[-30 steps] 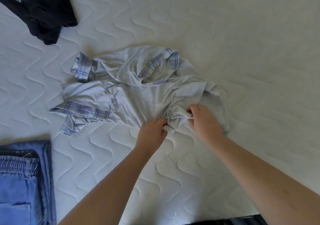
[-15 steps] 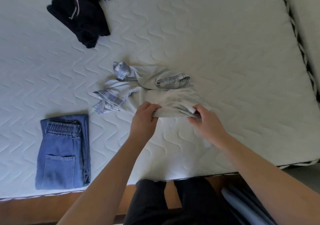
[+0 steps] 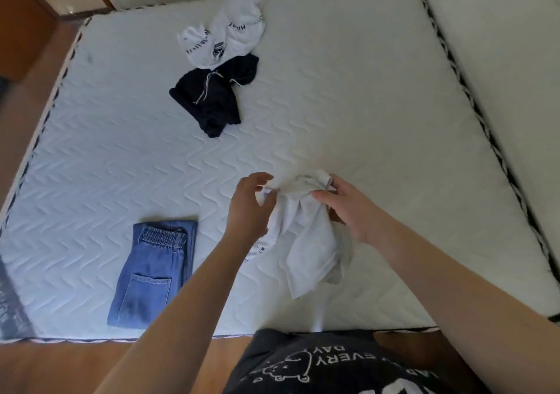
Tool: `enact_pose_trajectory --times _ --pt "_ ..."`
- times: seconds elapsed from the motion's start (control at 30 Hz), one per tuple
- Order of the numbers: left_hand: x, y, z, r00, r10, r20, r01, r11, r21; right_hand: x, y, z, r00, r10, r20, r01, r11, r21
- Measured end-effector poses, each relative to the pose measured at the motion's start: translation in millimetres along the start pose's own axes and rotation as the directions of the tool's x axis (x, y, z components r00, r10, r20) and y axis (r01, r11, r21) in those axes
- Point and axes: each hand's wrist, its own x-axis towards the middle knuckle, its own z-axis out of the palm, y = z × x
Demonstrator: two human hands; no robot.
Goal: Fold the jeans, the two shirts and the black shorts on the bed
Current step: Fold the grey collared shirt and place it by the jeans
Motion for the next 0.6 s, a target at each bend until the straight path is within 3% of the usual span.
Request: enact_pose_trajectory --times 0.1,0.23,0.33,0.47,0.53,0.6 --pt "-27 7 2 0.999 -0.034 -0.037 0.029 0.993 -0.118 -7 -6 24 0.999 0.039 0.008 -0.04 0.985 0.168" --pt "-63 -3 2 0.974 0.039 0.223 0.015 0.972 -0.233 -14 -17 52 0.999 0.047 0.015 -0.049 0.929 0.367" --pt "-62 -14 -5 0.963 0.068 0.261 -0.026 0.987 -0.159 -15 -25 74 0.999 0.039 0.02 -0.044 0.904 0.425" --pt "-41 -14 -32 0.978 -0.083 0.19 0.117 0.977 -0.176 -10 -33 99 1.0 -0.021 -0.016 0.024 0.959 0.284" --pt "-29 -22 -54 0.984 -0.042 0.175 0.057 0.995 -0.08 -7 -38 101 0.996 -0.062 -0.07 0.072 0.987 0.142" --pt "-20 -30 -77 0.987 0.013 0.162 -0.015 1.0 0.01 -5 -42 99 0.988 -0.09 -0.128 0.103 0.989 0.106"
